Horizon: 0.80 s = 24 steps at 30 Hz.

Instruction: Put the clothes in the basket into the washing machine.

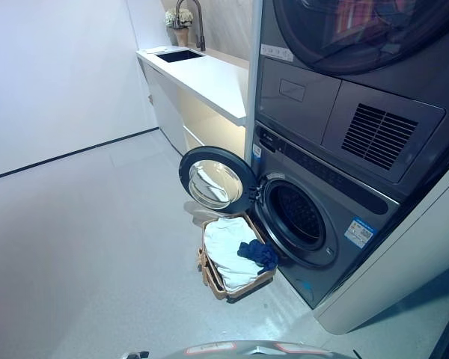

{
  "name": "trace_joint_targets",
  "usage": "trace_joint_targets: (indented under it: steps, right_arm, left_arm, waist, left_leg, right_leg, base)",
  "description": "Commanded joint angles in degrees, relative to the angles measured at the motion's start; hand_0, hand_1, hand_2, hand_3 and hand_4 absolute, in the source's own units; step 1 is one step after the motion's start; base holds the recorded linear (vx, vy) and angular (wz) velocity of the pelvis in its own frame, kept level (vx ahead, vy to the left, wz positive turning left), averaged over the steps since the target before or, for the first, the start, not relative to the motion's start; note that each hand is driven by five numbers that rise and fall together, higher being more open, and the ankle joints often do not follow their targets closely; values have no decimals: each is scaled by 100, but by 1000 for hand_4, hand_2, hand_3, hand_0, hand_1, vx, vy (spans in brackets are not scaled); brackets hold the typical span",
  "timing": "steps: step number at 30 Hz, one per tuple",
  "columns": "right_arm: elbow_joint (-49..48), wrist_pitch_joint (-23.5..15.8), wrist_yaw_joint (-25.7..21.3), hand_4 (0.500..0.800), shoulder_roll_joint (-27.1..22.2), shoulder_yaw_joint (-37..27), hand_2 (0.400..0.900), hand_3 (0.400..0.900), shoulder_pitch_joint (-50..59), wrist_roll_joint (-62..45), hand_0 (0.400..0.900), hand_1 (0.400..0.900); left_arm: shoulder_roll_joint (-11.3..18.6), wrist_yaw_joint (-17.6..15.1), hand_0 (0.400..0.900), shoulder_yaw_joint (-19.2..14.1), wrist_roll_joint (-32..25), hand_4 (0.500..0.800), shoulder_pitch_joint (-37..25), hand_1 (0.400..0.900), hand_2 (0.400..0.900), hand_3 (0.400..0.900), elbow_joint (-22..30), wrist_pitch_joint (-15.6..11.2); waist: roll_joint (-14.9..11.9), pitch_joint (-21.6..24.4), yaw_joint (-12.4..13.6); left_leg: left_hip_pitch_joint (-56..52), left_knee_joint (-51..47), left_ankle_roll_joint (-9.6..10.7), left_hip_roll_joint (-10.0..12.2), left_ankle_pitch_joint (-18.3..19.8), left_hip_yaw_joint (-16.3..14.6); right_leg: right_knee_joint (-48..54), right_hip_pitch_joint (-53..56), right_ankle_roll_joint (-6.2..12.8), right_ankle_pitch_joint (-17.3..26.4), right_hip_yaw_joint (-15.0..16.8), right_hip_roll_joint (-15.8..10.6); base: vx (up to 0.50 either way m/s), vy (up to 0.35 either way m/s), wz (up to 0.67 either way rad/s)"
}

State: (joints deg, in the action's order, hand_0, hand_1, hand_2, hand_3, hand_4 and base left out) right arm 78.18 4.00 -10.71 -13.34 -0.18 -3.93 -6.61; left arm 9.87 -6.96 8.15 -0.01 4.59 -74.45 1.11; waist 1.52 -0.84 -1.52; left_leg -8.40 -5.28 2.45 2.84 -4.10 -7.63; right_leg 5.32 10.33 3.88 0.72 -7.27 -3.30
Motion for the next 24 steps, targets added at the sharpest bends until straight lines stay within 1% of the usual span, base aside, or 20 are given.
trace_joint_targets:
  steps: [1, 8, 12, 14, 17, 18, 19, 20, 22, 24]
  right_arm:
    - [318, -44, -74, 800, -140, 34, 900, 900, 545, 104, 900, 900]
    - [268, -17, -101, 800, -163, 32, 900, 900, 577, 86, 900, 900]
    - [218, -12, -135, 800, -225, 28, 900, 900, 666, 58, 900, 900]
    - [183, -27, -162, 800, -259, 39, 900, 900, 752, 33, 900, 900]
    - [167, -46, -189, 800, -332, 40, 900, 900, 827, -7, 900, 900]
    - [167, -46, -189, 800, -333, 40, 900, 900, 828, -7, 900, 900]
    - [158, -58, -205, 800, -354, 38, 900, 900, 837, -23, 900, 900]
    - [152, -77, -230, 800, -406, 27, 900, 900, 840, -38, 900, 900]
    - [141, -84, -254, 800, -463, 8, 900, 900, 844, -60, 900, 900]
    - [76, -96, -273, 800, -529, 0, 900, 900, 856, -103, 900, 900]
  left_arm:
    - [34, -34, 900, 60, 42, 800, -324, 900, 900, 900, -378, -2]
    - [28, -46, 900, 83, -9, 800, -345, 900, 900, 900, -314, 19]
    - [20, -97, 900, 98, -115, 800, -438, 900, 900, 900, -276, 24]
    - [29, -142, 900, 102, -173, 800, -513, 900, 900, 900, -254, 26]
    - [30, -180, 900, 114, -256, 800, -597, 900, 900, 900, -203, 23]
    - [29, -180, 900, 114, -256, 800, -597, 900, 900, 900, -203, 23]
    - [20, -183, 900, 107, -301, 800, -618, 900, 900, 900, -164, 12]
    - [-4, -183, 900, 108, -359, 800, -639, 900, 900, 900, -92, -16]
    - [-7, -187, 900, 96, -445, 800, -647, 900, 900, 900, -22, -26]
    - [8, -186, 900, 58, -586, 800, -644, 900, 900, 900, 33, -45]
  waist:
    - [-188, -250, 32]
    - [-131, -386, 29]
    - [-43, -512, 6]
    - [-7, -626, 0]
    - [5, -721, -23]
    - [6, -713, -24]
    - [3, -761, -20]
    - [-35, -861, 8]
    - [-87, -985, 56]
    - [-119, -1147, 108]
  left_leg:
    - [-281, 28, 113, -119, 570, 317]
    - [-220, 28, 111, -110, 534, 343]
    - [-106, 28, 126, -45, 449, 341]
    - [11, 159, 129, 5, 428, 322]
    - [349, 757, 153, 44, 584, 341]
    - [372, 781, 153, 45, 596, 343]
    - [494, 1073, 180, 29, 656, 342]
    - [713, 1685, 250, -21, 683, 357]
    - [1062, 2495, 301, -21, 460, 442]
    - [1480, 3376, 350, -7, 27, 576]
  right_leg:
    - [-32, 74, 325, -64, 1, -123]
    - [-78, -6, 294, -67, -23, -102]
    - [-341, -259, 240, -172, -7, -70]
    - [-660, -484, 178, -286, 28, -35]
    - [-987, -755, 92, -414, 80, 5]
    - [-997, -769, 91, -418, 79, 5]
    - [-1055, -802, 61, -456, 101, 14]
    - [-1099, -749, 0, -509, 91, -2]
    - [-1155, -677, -58, -548, 88, -19]
    - [-1268, -630, -157, -625, 114, -8]
  base:
    - [-7, -6, 4]
    - [-9, -22, 1]
    - [-34, -72, -4]
    - [-69, -108, -6]
    - [-36, -125, -3]
    - [-2, -133, -2]
    - [25, -199, 1]
    - [46, -253, 2]
    - [59, -232, 1]
    - [47, -198, -5]
